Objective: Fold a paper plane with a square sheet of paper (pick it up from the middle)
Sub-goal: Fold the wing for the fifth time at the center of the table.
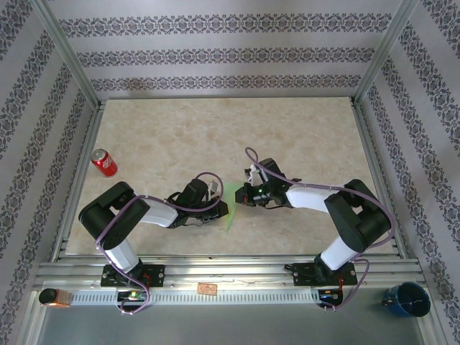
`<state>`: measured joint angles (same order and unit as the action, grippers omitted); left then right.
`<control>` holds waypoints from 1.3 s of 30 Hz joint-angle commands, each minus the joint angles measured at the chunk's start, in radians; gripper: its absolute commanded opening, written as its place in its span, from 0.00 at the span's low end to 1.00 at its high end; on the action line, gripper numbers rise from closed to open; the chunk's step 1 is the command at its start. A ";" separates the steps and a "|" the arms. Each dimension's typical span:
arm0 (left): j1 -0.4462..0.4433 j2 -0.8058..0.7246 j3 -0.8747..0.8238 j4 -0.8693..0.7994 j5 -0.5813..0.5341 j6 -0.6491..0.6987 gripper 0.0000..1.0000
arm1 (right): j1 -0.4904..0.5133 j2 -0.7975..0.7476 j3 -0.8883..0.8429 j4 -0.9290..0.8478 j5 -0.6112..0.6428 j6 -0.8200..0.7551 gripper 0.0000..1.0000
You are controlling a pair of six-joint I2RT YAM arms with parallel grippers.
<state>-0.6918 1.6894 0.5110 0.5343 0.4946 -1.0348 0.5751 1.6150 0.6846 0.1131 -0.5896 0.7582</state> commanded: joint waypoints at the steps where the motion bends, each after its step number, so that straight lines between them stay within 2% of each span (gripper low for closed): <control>1: 0.007 0.026 -0.031 -0.177 -0.024 0.032 0.00 | 0.010 0.027 -0.007 0.035 0.024 0.020 0.02; 14: 0.008 0.036 -0.034 -0.143 0.000 0.027 0.00 | 0.017 0.105 0.028 0.031 0.000 0.008 0.02; 23: 0.008 0.035 -0.031 -0.152 0.002 0.027 0.00 | 0.017 0.056 0.043 0.045 0.013 0.024 0.02; 29: 0.008 0.036 -0.027 -0.152 0.007 0.027 0.00 | 0.015 0.141 0.067 0.044 0.010 0.015 0.02; 35: 0.008 0.005 -0.029 -0.148 0.018 0.019 0.00 | 0.016 0.177 0.036 0.026 0.059 0.029 0.00; 39: 0.008 -0.030 -0.023 -0.156 0.056 0.017 0.09 | 0.017 0.175 0.017 0.036 0.069 0.034 0.00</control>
<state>-0.6918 1.6791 0.5110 0.5217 0.5087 -1.0321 0.5808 1.7710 0.7345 0.1764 -0.5770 0.7872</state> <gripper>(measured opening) 0.083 0.064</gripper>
